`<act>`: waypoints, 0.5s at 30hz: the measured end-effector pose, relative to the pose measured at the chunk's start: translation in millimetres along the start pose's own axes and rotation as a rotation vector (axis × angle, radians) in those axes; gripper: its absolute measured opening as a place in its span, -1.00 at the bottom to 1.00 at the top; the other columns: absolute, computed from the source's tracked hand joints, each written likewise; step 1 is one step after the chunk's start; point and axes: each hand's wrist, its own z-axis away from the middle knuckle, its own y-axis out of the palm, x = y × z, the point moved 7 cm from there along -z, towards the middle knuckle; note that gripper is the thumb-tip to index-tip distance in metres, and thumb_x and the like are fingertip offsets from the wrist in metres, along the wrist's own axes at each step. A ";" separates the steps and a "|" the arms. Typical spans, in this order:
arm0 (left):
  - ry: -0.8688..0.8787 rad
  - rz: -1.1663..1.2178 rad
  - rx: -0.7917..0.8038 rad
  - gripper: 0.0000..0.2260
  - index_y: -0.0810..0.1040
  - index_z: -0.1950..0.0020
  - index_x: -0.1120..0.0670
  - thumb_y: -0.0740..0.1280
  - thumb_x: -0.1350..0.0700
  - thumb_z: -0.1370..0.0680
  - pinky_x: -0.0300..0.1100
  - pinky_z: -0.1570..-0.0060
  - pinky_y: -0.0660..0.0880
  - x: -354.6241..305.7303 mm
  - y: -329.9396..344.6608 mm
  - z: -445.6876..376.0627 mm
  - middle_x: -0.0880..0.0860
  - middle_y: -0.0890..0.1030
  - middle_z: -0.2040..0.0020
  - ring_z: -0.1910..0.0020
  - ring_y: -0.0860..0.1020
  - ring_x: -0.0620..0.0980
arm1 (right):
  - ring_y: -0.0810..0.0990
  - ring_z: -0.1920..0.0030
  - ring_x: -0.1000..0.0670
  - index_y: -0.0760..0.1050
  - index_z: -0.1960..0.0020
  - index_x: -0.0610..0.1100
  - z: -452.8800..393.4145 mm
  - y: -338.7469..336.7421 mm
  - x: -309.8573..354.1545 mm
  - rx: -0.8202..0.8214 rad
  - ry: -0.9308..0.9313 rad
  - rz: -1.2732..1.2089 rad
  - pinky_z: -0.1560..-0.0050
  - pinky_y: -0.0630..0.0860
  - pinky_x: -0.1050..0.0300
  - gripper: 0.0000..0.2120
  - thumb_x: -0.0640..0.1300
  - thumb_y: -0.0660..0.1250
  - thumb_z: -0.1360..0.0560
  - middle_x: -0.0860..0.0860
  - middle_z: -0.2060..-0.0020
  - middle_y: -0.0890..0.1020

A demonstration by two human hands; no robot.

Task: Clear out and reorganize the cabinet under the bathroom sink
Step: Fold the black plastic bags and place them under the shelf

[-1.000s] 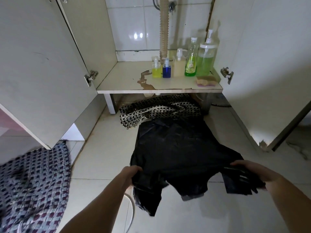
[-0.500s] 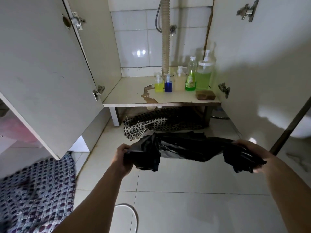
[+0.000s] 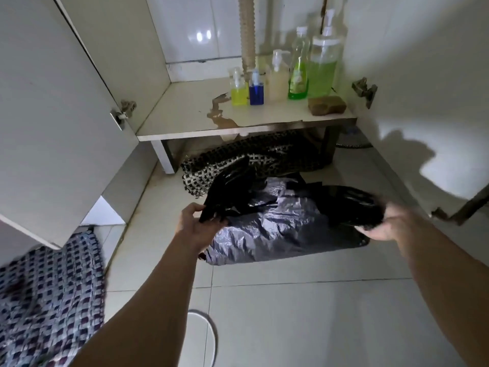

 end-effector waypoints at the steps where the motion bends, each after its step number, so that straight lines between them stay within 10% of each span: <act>1: 0.010 -0.045 -0.009 -0.74 0.42 -0.04 0.28 0.17 0.27 -0.37 0.08 -0.21 0.42 -3.4 2.0 -11.0 0.20 0.53 0.05 0.02 0.53 0.14 | 0.67 0.41 -0.01 0.51 0.08 -0.20 -12.5 4.2 -1.7 0.014 0.043 0.067 0.49 0.55 0.16 -0.76 -0.10 0.14 -0.59 -0.07 0.38 0.69; 5: 0.081 -0.293 -0.128 -0.90 0.45 0.01 0.19 0.20 0.18 -0.56 0.06 -0.08 0.48 -24.6 0.1 -42.2 0.14 0.51 0.11 0.08 0.53 0.07 | 0.53 -0.09 -0.06 0.50 -0.16 -0.14 -48.0 25.6 12.9 -0.035 0.072 -0.013 0.03 0.46 -0.03 -0.65 0.09 0.28 -0.52 -0.04 -0.18 0.54; 8: 0.297 -0.740 -0.234 -0.44 0.14 -0.46 0.11 0.34 0.15 -0.56 0.12 -0.06 0.54 -43.8 -13.3 -63.9 0.18 0.53 -0.16 -0.11 0.54 0.16 | 0.39 -0.33 -0.07 0.20 -0.46 -0.18 -73.9 46.8 18.6 0.129 -0.022 0.023 -0.34 0.31 -0.15 -0.27 0.28 0.19 -0.48 -0.14 -0.28 0.43; 11: 0.512 -1.350 -0.497 -0.07 -0.04 -0.54 0.02 0.53 0.02 -0.38 0.18 -0.25 0.42 -46.7 -24.5 -65.1 0.23 0.38 -0.34 -0.30 0.40 0.27 | 0.42 -0.35 -0.09 0.26 -0.45 -0.17 -93.3 43.7 21.0 0.073 -0.204 0.449 -0.33 0.35 -0.05 -0.39 0.15 0.24 -0.53 -0.13 -0.33 0.45; 15: 0.534 -1.442 -0.727 -0.01 -0.01 -0.54 0.06 0.50 -0.19 -0.33 0.26 -0.32 0.24 -32.7 -56.2 -61.3 0.22 0.21 -0.45 -0.41 0.26 0.28 | 0.49 -0.28 -0.16 0.39 -0.35 -0.22 -99.2 0.0 23.9 -0.296 -0.548 0.990 -0.27 0.40 -0.01 -0.40 0.01 0.45 -0.42 -0.18 -0.29 0.51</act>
